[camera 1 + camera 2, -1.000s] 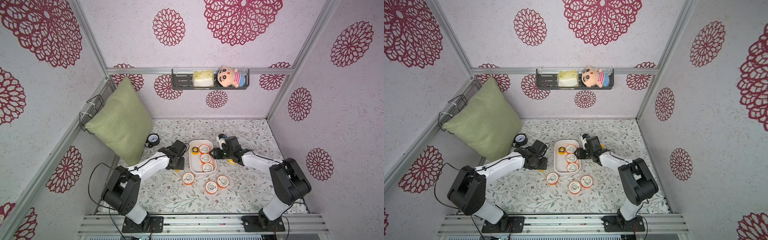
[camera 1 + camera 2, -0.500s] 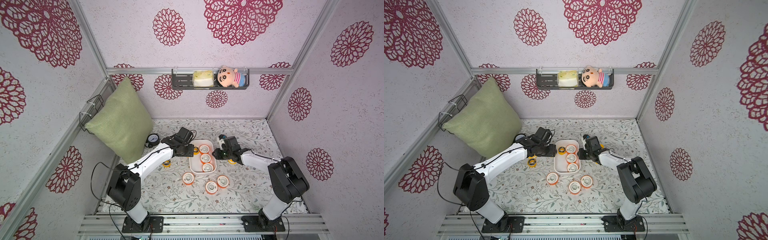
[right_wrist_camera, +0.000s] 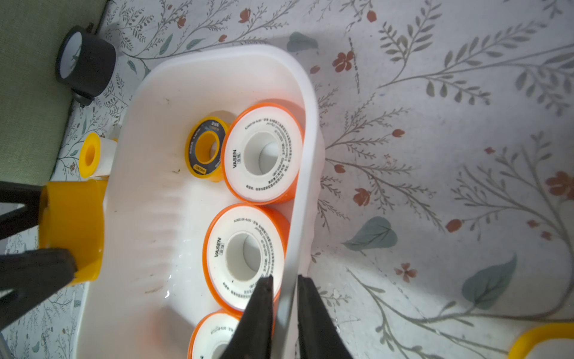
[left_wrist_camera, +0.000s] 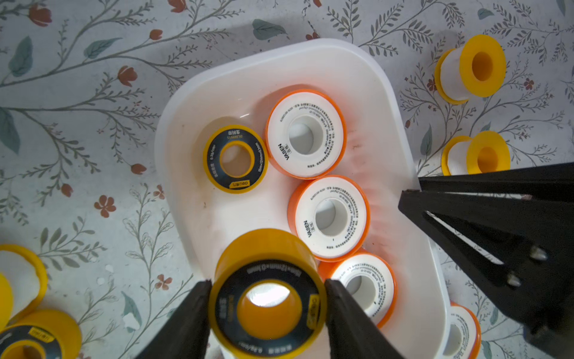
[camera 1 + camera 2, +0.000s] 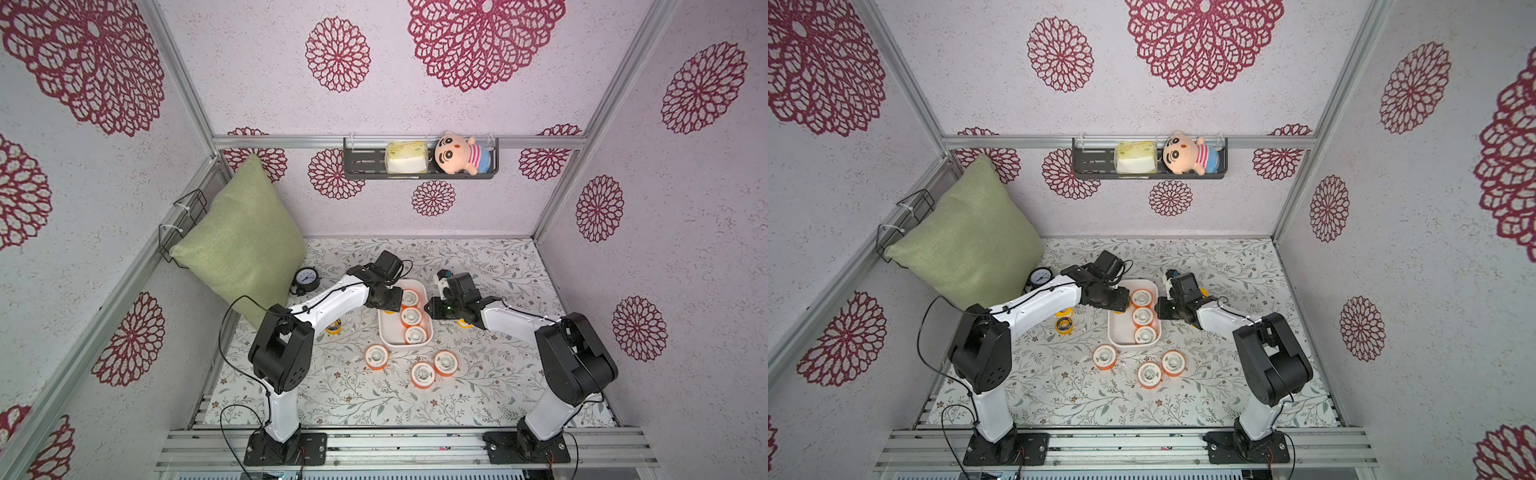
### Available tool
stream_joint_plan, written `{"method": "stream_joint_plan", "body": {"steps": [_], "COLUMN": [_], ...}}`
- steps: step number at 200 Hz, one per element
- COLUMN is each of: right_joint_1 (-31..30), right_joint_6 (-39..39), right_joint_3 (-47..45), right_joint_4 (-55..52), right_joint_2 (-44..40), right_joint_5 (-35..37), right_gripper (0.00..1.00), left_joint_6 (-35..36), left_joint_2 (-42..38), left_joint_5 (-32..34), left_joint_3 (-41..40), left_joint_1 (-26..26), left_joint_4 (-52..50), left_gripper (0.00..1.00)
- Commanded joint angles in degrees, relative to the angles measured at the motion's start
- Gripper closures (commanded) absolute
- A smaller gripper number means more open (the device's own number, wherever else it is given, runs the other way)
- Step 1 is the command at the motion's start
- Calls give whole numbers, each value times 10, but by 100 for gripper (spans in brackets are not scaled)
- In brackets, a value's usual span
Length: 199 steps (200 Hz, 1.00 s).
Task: Put the sealing tape into the storage box
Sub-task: Place the sealing tape in the storage box.
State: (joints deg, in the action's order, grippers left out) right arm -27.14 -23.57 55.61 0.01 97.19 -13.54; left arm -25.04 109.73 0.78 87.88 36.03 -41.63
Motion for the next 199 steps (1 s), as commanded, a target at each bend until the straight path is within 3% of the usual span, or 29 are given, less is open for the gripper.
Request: {"method": "stream_joint_plan", "body": {"steps": [1,78,199], "right_joint_1": [2,2,2], "right_joint_6": [-1,-1,0], "right_joint_3": [10,8,9], "right_joint_4": [1,0,-4], "right_joint_2": [1,1,3], "right_joint_5": [4,4,10], "right_gripper": [80,80,83], "left_joint_6": [24,36,42], "left_joint_2": [22,84,109], "left_joint_5": [9,46,119], "left_joint_3": [22,67,110], "left_joint_1": [11,30,49], "left_joint_4": [-18,-57,-100], "left_gripper": [46,46,44]}}
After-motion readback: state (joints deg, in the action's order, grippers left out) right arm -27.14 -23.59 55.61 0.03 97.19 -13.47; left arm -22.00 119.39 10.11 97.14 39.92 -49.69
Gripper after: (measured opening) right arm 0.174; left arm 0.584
